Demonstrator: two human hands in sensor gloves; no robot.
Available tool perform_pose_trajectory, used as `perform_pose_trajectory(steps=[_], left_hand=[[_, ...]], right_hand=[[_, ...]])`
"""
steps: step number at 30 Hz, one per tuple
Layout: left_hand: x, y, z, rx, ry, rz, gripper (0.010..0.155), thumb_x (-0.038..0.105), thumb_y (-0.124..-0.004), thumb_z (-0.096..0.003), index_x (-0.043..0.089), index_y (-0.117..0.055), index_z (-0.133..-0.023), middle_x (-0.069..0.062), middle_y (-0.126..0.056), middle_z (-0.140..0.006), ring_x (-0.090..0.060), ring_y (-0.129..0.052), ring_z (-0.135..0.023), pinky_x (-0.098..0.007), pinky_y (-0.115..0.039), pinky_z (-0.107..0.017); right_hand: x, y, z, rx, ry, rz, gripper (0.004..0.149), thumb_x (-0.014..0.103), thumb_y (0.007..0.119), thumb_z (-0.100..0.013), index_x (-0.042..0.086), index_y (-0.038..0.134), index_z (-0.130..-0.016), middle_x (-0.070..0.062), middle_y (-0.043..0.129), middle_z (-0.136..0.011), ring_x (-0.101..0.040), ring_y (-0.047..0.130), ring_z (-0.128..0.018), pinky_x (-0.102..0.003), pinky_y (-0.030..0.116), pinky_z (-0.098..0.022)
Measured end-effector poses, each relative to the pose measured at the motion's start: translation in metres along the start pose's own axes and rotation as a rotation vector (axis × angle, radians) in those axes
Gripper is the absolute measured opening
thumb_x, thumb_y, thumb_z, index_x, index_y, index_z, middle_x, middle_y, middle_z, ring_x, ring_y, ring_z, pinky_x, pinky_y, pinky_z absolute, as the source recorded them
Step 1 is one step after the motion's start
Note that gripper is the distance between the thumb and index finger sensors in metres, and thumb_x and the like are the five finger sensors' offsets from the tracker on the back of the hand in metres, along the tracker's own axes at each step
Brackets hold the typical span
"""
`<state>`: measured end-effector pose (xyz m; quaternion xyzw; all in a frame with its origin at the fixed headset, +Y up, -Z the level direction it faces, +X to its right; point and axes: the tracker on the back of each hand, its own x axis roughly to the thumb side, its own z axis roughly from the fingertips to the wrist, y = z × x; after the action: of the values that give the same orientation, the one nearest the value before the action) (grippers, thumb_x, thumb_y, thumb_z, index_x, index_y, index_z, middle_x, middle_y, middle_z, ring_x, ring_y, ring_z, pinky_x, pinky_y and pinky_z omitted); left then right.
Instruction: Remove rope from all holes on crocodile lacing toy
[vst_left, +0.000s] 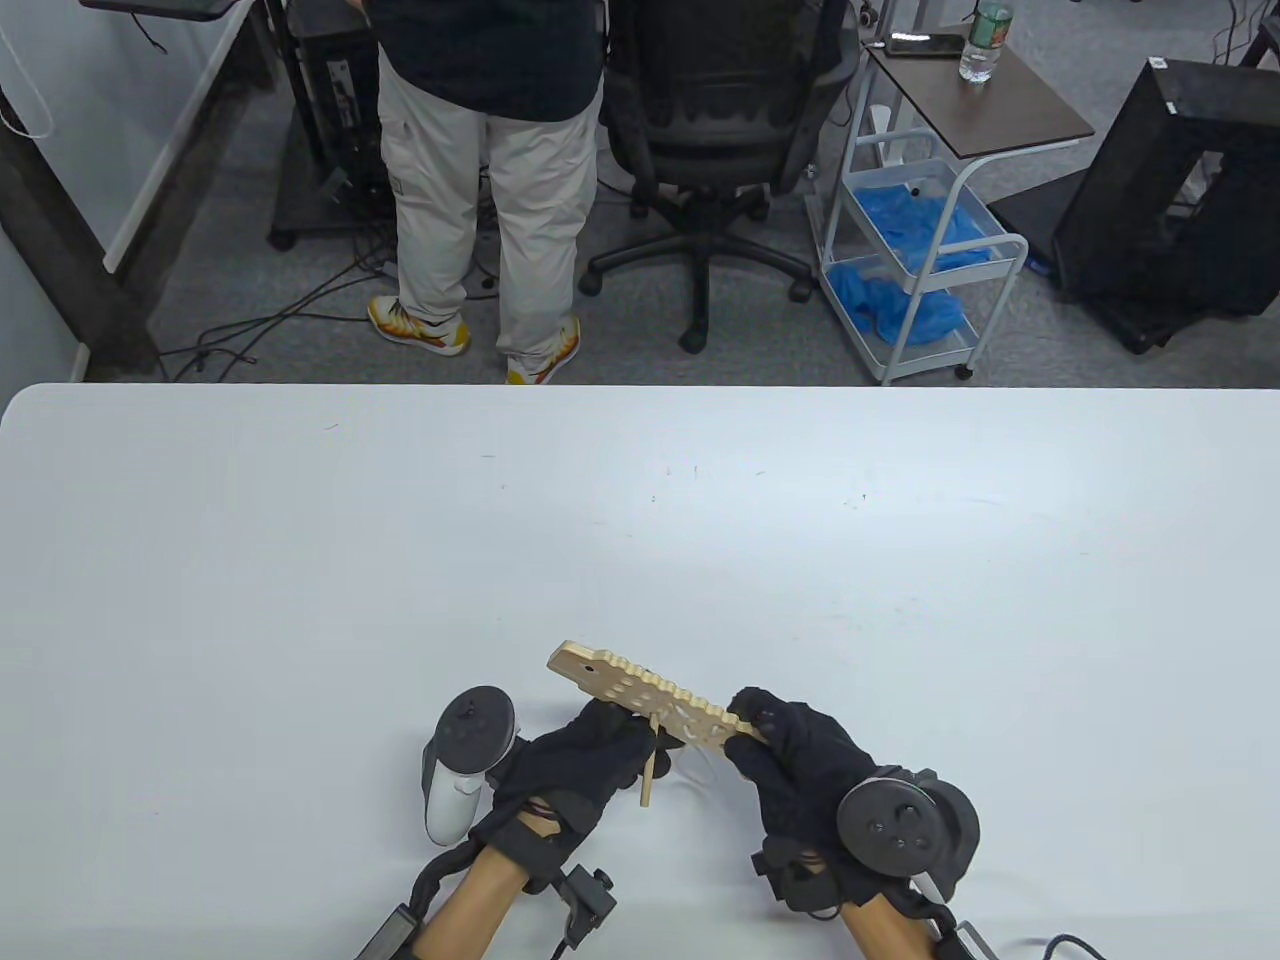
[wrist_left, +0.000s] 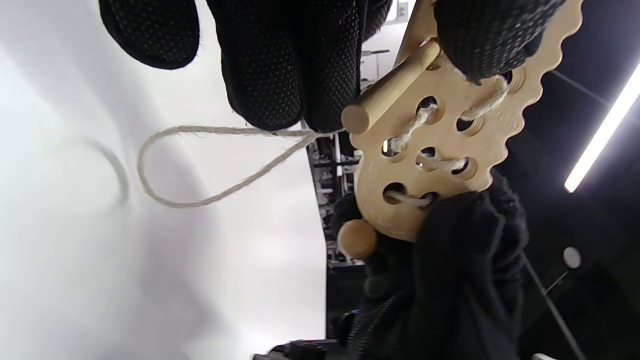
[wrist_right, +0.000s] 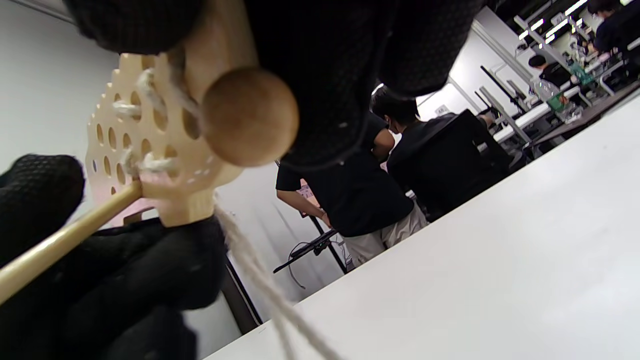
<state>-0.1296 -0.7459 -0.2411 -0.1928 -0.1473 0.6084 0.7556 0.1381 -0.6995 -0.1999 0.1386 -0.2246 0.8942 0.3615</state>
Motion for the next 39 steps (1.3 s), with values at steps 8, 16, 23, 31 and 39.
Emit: perform_pose_trajectory(steps=[8, 16, 23, 31, 39], left_hand=[[0.002, -0.001, 0.001, 0.029, 0.012, -0.059, 0.066, 0.044, -0.080, -0.0487, 0.018, -0.063, -0.108, 0.004, -0.100, -0.079, -0.018, -0.098, -0.066, -0.058, -0.074, -0.063], [0.002, -0.001, 0.001, 0.037, 0.018, -0.070, 0.061, 0.036, -0.083, -0.0482, 0.021, -0.067, -0.106, 0.005, -0.101, -0.077, -0.018, -0.099, -0.064, -0.057, -0.075, -0.063], [0.004, 0.003, 0.002, 0.067, 0.010, -0.125, 0.059, 0.035, -0.083, -0.0481, 0.023, -0.070, -0.105, 0.005, -0.102, -0.076, -0.017, -0.100, -0.059, -0.056, -0.075, -0.062], [0.009, 0.014, 0.003, 0.132, -0.003, -0.223, 0.062, 0.029, -0.083, -0.0474, 0.031, -0.066, -0.107, 0.005, -0.101, -0.081, -0.017, -0.099, -0.059, -0.057, -0.074, -0.063], [0.010, 0.034, 0.005, 0.232, 0.018, -0.324, 0.066, 0.028, -0.083, -0.0474, 0.038, -0.061, -0.108, 0.004, -0.100, -0.083, -0.016, -0.101, -0.058, -0.056, -0.075, -0.063]], right_hand=[[0.002, 0.002, 0.001, 0.002, -0.034, 0.029, 0.048, 0.043, 0.075, -0.041, 0.032, 0.068, -0.087, 0.008, 0.096, -0.075, -0.019, 0.104, -0.053, -0.051, 0.077, -0.060], [-0.008, 0.000, 0.001, -0.042, 0.049, 0.024, 0.048, 0.043, 0.075, -0.041, 0.030, 0.069, -0.087, 0.006, 0.097, -0.074, -0.020, 0.104, -0.051, -0.052, 0.078, -0.058], [-0.026, 0.000, -0.001, -0.043, 0.194, -0.062, 0.048, 0.042, 0.076, -0.043, 0.023, 0.072, -0.086, 0.001, 0.099, -0.068, -0.020, 0.105, -0.043, -0.051, 0.081, -0.054], [-0.055, 0.001, -0.001, -0.027, 0.391, -0.192, 0.047, 0.042, 0.077, -0.044, 0.020, 0.073, -0.086, -0.001, 0.099, -0.066, -0.019, 0.104, -0.040, -0.050, 0.082, -0.052], [-0.075, -0.003, -0.001, -0.052, 0.493, -0.223, 0.047, 0.043, 0.076, -0.044, 0.020, 0.072, -0.086, -0.001, 0.099, -0.066, -0.019, 0.104, -0.040, -0.049, 0.082, -0.053]])
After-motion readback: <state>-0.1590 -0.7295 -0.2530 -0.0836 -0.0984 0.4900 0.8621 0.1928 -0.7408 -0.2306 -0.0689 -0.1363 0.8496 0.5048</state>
